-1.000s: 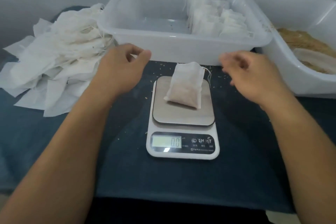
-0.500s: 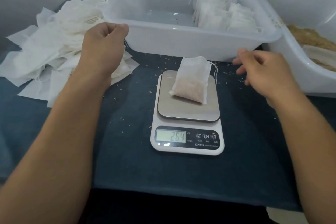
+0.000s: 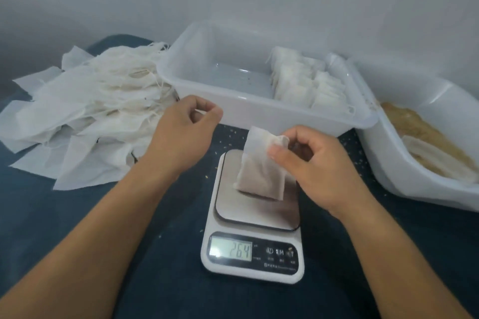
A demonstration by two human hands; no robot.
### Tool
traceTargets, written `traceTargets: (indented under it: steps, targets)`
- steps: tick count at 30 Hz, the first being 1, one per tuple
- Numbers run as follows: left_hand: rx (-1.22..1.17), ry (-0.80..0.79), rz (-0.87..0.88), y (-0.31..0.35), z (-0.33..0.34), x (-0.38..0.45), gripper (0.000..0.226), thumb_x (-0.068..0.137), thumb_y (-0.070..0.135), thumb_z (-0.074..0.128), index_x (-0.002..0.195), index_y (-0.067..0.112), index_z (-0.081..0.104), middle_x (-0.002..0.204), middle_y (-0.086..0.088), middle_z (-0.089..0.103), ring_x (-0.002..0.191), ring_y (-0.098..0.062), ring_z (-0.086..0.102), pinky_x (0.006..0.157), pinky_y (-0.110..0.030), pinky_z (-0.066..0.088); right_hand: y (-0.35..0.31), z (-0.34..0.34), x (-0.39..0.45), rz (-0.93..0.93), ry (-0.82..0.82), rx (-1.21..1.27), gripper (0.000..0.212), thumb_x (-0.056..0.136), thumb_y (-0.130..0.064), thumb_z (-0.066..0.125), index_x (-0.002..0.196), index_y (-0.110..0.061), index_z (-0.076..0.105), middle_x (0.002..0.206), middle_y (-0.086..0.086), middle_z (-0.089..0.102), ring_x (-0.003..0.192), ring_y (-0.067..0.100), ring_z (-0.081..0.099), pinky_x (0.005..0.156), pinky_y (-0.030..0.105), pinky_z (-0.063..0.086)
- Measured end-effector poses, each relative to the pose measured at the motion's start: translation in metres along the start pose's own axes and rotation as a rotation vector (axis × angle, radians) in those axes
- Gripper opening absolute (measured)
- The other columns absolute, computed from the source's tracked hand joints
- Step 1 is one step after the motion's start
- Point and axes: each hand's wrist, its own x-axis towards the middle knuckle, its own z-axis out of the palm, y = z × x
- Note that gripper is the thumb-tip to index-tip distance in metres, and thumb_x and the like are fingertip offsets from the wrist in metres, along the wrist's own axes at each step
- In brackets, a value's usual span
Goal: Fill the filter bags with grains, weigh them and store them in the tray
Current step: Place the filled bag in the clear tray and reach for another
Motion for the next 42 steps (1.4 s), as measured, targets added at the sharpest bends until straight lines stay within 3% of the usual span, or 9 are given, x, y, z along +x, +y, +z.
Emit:
traceTargets:
  steps: [5,13,20,25,28,32,35,39,42]
  targets:
    - [0.001,-0.047,0.002,-0.001,0.002,-0.004,0.009,0.095,0.036,0.064,0.09,0.03,0.067,0.055,0.019,0.053,0.047,0.002,0.051,0.044,-0.011,0.037,-0.052,-0.031,0.025,-0.16,0.056,-0.025,0.016,0.095,-0.038,0.07,0.082,-0.028,0.065,0.064,-0.011,0.067,0.051,0.004,0.059,0.051,0.012,0.044]
    - [0.08,-0.166,0.001,0.0,0.007,-0.015,0.01,0.093,0.044,0.061,0.087,0.037,0.064,0.068,0.017,0.062,0.059,0.002,0.055,0.057,-0.017,0.04,-0.067,-0.065,0.167,-0.039,0.184,-0.008,0.009,0.094,-0.02,0.073,0.085,-0.022,0.071,0.066,-0.008,0.071,0.053,0.005,0.062,0.047,0.016,0.044]
    - [0.239,-0.201,0.037,-0.004,0.014,-0.013,0.013,0.085,0.055,0.063,0.084,0.044,0.057,0.088,0.034,0.06,0.074,0.01,0.059,0.065,-0.01,0.043,-0.009,-0.029,0.28,0.246,0.075,-0.087,0.01,0.09,-0.005,0.065,0.082,-0.011,0.068,0.074,0.01,0.073,0.065,0.018,0.072,0.07,0.034,0.063]
    - [0.23,-0.187,0.066,-0.008,0.015,-0.011,0.025,0.073,0.068,0.053,0.088,0.048,0.053,0.09,0.04,0.056,0.074,0.011,0.059,0.068,-0.008,0.043,0.021,-0.012,0.317,0.401,0.001,-0.096,0.006,0.091,0.002,0.064,0.089,-0.003,0.066,0.077,0.016,0.069,0.067,0.026,0.074,0.079,0.041,0.065]
    - [0.223,-0.169,0.043,-0.009,0.016,-0.01,0.021,0.078,0.062,0.062,0.086,0.044,0.056,0.086,0.035,0.058,0.071,0.009,0.059,0.067,-0.009,0.044,0.033,-0.009,0.32,0.453,-0.024,-0.227,0.007,0.088,0.002,0.065,0.093,-0.003,0.067,0.093,0.019,0.068,0.088,0.032,0.073,0.095,0.047,0.06]
    - [0.248,-0.193,0.045,-0.007,0.014,-0.011,0.017,0.083,0.057,0.065,0.085,0.043,0.056,0.088,0.038,0.056,0.074,0.01,0.058,0.069,-0.008,0.043,0.023,-0.015,0.312,0.337,0.065,-0.479,0.016,0.089,-0.012,0.065,0.097,-0.01,0.078,0.097,0.005,0.075,0.105,0.028,0.07,0.085,0.026,0.053]
    - [0.243,-0.221,0.023,0.001,0.011,-0.015,0.015,0.084,0.057,0.063,0.086,0.044,0.056,0.09,0.035,0.057,0.079,0.01,0.058,0.073,-0.009,0.045,0.001,-0.012,0.303,0.21,0.114,-0.485,0.017,0.091,-0.017,0.069,0.107,-0.015,0.075,0.111,0.004,0.073,0.112,0.026,0.067,0.092,0.026,0.047]
    - [0.224,-0.253,-0.04,0.011,0.007,-0.02,0.011,0.086,0.054,0.062,0.089,0.045,0.056,0.084,0.019,0.06,0.081,0.006,0.058,0.081,-0.012,0.048,-0.053,0.016,0.277,-0.065,0.045,-0.34,0.014,0.091,-0.023,0.072,0.105,-0.027,0.07,0.104,-0.007,0.073,0.095,0.018,0.071,0.094,0.035,0.054]
    - [0.199,-0.271,-0.054,0.014,0.007,-0.021,0.008,0.089,0.05,0.061,0.088,0.045,0.056,0.086,0.017,0.058,0.083,0.002,0.058,0.086,-0.017,0.048,-0.099,0.049,0.245,-0.252,-0.144,-0.391,0.01,0.09,-0.035,0.072,0.093,-0.041,0.065,0.092,-0.022,0.069,0.078,-0.006,0.064,0.071,0.009,0.045]
